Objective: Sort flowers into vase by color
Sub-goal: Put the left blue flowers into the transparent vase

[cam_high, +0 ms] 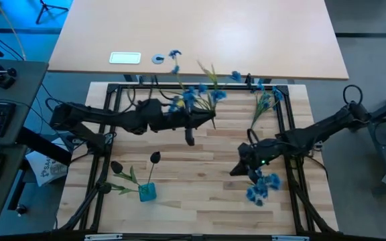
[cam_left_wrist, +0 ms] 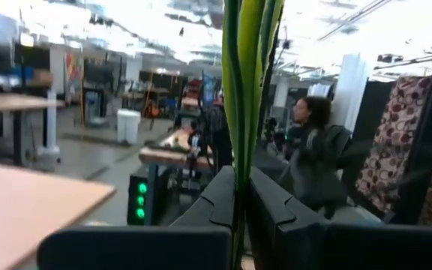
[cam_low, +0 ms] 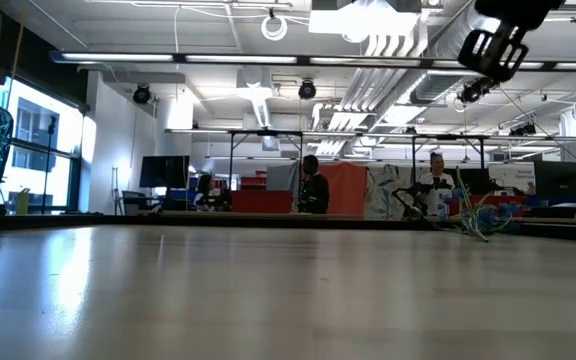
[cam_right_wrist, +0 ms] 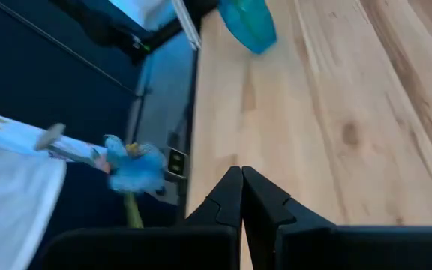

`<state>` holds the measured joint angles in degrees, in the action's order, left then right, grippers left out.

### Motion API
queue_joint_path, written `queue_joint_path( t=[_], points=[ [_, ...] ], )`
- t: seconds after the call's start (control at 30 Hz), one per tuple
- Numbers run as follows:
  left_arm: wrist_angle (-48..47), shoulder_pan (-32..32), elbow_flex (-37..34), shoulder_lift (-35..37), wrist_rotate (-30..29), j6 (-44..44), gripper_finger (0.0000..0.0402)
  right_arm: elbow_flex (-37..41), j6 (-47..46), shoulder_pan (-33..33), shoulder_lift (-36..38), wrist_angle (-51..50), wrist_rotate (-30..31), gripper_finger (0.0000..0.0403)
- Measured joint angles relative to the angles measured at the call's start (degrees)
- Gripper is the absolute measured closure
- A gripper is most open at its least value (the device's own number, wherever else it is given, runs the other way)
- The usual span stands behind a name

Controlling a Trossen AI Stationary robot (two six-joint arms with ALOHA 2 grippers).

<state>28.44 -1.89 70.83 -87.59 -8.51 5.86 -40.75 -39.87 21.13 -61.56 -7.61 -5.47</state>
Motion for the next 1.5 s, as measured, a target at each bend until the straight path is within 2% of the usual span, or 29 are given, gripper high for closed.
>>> queue_joint_path(
  t=[0.27,0.43,0.63,0.8,0.97,1.07,1.3,1.5],
  points=[
    [6.1,-2.31,-0.02,-10.12,1.78,7.55,0.0401,0.0,-0.83,2.29,4.87,-0.33,1.0,0.0403],
    [9.23,-2.94,-0.09,-12.04,1.97,10.42,0.0401,0.0,-2.55,3.05,8.11,0.3,0.81,0.0403],
    [9.34,-2.61,-0.07,-10.39,2.21,7.63,0.0401,-0.04,-6.86,2.88,9.61,4.15,-6.73,0.0403],
    [6.83,-2.47,0.02,-10.14,5.37,7.51,0.0401,-0.04,-12.1,3.17,8.85,2.71,-12.3,0.0403],
    [-0.16,-3.89,0.0,-10.51,6.91,7.53,0.04,-0.04,-13.16,3.41,9.39,3.14,-13.66,0.0403],
    [0.61,-5.01,0.02,-12.14,7.33,7.55,0.0401,-0.04,-14.17,3.41,9.73,3.36,-14.56,0.0403],
    [23.22,-6.8,0.07,-21.87,9.72,13.9,0.0401,-0.02,-14.08,3.41,12.37,5.47,-14.51,0.0403],
    [40.65,-7.19,2.18,-32.0,6.67,20.23,0.0401,-0.02,-15.71,3.4,15.41,6.04,-14.01,0.0403]
  ],
)
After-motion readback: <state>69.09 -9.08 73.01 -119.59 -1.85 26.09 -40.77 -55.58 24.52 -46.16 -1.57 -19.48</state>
